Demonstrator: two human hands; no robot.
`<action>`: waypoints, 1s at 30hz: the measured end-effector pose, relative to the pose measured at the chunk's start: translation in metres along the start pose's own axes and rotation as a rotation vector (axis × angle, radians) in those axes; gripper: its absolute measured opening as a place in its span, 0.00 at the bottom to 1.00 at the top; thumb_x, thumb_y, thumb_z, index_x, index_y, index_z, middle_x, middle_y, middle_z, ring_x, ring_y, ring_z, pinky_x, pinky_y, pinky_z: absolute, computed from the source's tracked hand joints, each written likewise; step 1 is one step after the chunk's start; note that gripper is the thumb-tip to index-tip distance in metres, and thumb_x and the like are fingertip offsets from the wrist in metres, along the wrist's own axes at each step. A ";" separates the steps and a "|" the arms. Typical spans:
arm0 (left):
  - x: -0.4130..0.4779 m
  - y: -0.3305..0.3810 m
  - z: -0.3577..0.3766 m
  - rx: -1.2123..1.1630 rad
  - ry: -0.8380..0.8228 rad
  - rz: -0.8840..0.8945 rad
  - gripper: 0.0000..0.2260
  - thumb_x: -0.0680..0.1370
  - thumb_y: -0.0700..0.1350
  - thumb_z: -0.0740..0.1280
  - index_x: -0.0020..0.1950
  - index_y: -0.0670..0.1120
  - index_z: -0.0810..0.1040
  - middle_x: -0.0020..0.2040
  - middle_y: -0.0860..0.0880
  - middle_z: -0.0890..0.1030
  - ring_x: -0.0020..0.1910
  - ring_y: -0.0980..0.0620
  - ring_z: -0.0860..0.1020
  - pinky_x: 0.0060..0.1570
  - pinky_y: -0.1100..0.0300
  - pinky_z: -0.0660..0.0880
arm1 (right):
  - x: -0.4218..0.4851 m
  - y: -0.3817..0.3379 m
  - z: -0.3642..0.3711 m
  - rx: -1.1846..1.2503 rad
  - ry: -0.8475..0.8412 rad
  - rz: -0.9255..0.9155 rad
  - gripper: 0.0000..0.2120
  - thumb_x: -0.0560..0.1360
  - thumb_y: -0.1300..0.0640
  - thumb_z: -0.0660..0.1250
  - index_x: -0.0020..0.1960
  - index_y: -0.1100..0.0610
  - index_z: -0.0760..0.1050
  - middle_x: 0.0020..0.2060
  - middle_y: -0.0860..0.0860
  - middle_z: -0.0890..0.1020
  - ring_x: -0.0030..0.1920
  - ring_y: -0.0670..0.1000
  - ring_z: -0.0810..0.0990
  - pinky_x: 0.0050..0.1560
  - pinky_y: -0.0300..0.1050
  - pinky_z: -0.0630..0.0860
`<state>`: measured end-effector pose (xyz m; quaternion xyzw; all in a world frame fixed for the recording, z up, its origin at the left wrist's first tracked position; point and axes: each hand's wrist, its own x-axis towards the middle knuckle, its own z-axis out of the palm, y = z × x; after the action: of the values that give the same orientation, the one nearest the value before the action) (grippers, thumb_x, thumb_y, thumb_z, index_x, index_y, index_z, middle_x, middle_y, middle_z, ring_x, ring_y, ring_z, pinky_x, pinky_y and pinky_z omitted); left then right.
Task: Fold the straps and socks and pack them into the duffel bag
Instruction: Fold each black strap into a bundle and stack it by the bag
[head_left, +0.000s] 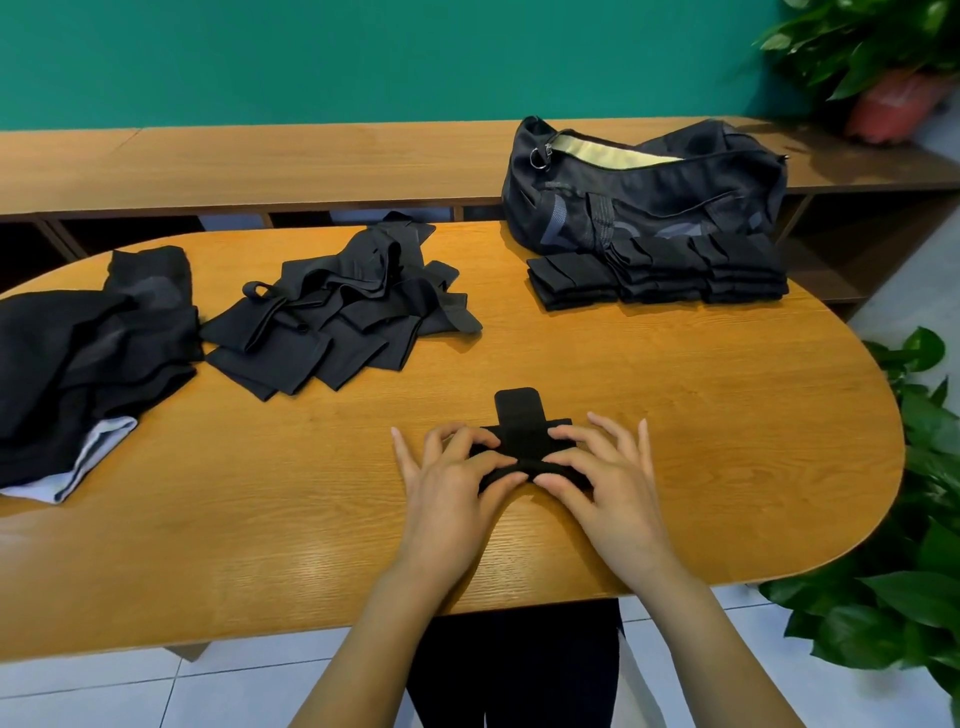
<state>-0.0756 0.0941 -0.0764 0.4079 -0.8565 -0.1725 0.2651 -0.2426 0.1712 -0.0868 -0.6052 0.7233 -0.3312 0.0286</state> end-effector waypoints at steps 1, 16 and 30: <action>0.000 0.000 0.000 -0.007 0.004 -0.005 0.15 0.74 0.60 0.61 0.51 0.56 0.84 0.55 0.59 0.76 0.65 0.55 0.66 0.71 0.32 0.39 | 0.000 0.002 -0.001 -0.012 -0.002 -0.007 0.19 0.73 0.34 0.59 0.51 0.43 0.81 0.61 0.36 0.74 0.72 0.45 0.59 0.76 0.58 0.38; 0.000 -0.001 -0.001 0.020 -0.051 -0.023 0.15 0.75 0.60 0.65 0.59 0.60 0.80 0.62 0.58 0.72 0.67 0.54 0.62 0.71 0.34 0.38 | 0.007 0.001 -0.003 -0.032 -0.035 -0.011 0.09 0.74 0.44 0.66 0.48 0.46 0.82 0.61 0.40 0.76 0.73 0.49 0.60 0.76 0.51 0.36; -0.001 -0.001 -0.001 0.000 -0.051 -0.024 0.16 0.74 0.60 0.67 0.60 0.59 0.80 0.59 0.62 0.73 0.67 0.55 0.63 0.71 0.33 0.40 | 0.006 0.002 -0.006 0.005 -0.011 -0.009 0.18 0.73 0.38 0.60 0.54 0.45 0.82 0.57 0.32 0.76 0.69 0.45 0.65 0.75 0.46 0.33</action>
<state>-0.0743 0.0939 -0.0764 0.4136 -0.8580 -0.1860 0.2413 -0.2481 0.1680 -0.0809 -0.6104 0.7194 -0.3299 0.0325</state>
